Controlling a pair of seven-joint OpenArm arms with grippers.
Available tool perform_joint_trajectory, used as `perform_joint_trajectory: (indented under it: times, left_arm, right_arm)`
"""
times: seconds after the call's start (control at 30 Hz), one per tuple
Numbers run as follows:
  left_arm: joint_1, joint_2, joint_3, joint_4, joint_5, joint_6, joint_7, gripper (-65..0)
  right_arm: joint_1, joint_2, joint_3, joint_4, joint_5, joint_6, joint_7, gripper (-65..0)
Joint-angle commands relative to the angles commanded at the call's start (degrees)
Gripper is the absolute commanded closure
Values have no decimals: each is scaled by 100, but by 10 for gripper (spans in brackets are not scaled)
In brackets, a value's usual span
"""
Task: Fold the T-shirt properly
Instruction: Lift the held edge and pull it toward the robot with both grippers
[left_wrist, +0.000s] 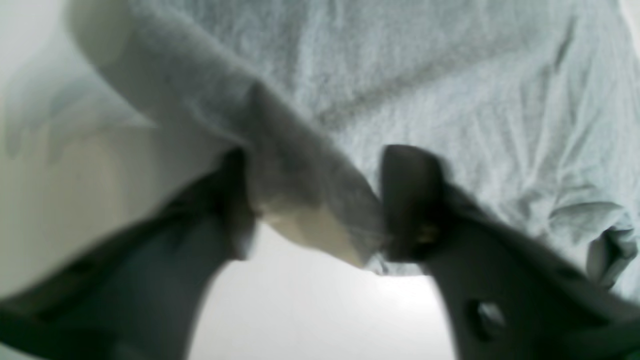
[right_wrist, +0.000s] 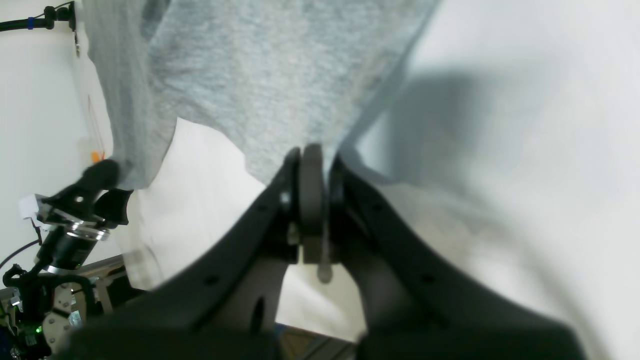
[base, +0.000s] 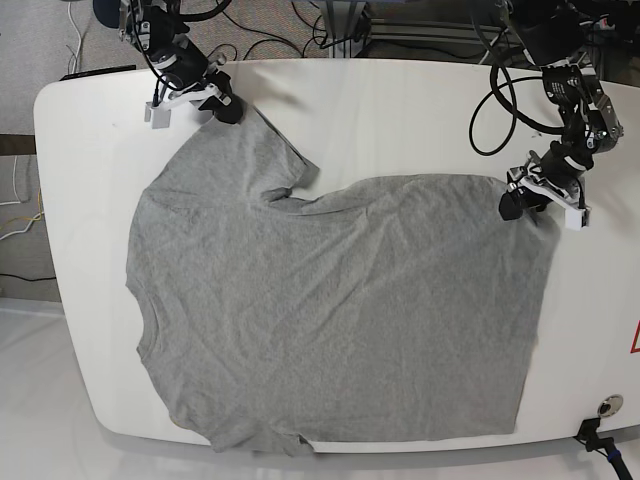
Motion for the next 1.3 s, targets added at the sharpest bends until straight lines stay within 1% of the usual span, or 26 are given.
perform_joint_trajectory:
  times: [0.03,0.07,0.1,0.3,0.4,0.47,0.53,0.63,0.8,0.83,0.93,1.0,1.03,1.1,1.13,1.2,1.27,1.3]
  left_arm:
    - [0,0,0,0,0,0,0,-97]
    - [0,0,0,9,0,0,0,-29]
    - [0,0,0,18,0,0,0,0]
    - [0,-35,0,44,0,-9,0,0]
    - [35,-158,0,44,0,-18,0,0]
    - [79,-185,0,53,0,-26,0,0]
    - [273,-360,0,176,0,-26,0,0]
    - [580,-404,-9,519,0,-26,0,0]
    - [1099,-712,-18,615,0,-53,0,0]
    - [1196,-765,-18,624,0,-167,0,0]
    - [1495,-844,-26,633,0,-615,0,0]
    - [1723,-844,-26,633,0,-844,0,0]
    - [1820,-844,-26,642,0,-919,0,0]
    - [2048,-826,-26,642,0,-919,0,0]
    - [2163,-818,-26,642,0,-919,0,0]
    - [2347,-800,-18,642,0,-919,0,0]
    - [2593,-668,-9,642,0,-919,0,0]
    - [2690,-651,-9,651,0,-919,0,0]
  right_arm:
    - [0,0,0,0,0,0,0,0]
    - [0,0,0,-9,-9,0,0,0]
    - [0,0,0,-9,-9,0,0,0]
    - [26,9,0,-9,-35,0,26,0]
    - [26,18,9,35,-35,0,26,0]
    - [9,18,18,123,-35,0,26,0]
    - [-97,18,18,316,-44,0,26,0]
    - [-273,18,35,677,-44,-35,35,0]
    - [-738,18,35,1160,-44,-53,35,0]
    - [-844,18,35,1257,-44,-53,44,0]
    - [-1143,18,44,1521,-44,-53,70,0]
    - [-1371,18,44,1609,-44,-53,246,0]
    - [-1477,26,44,1626,-44,-53,343,0]
    - [-1635,79,44,1653,-53,-18,413,0]
    - [-1714,158,44,1662,-53,-18,413,0]
    - [-1837,193,53,1662,-53,-18,422,0]
    - [-1978,193,229,1670,-53,-9,457,0]
    - [-2031,193,299,1670,-53,-9,457,0]
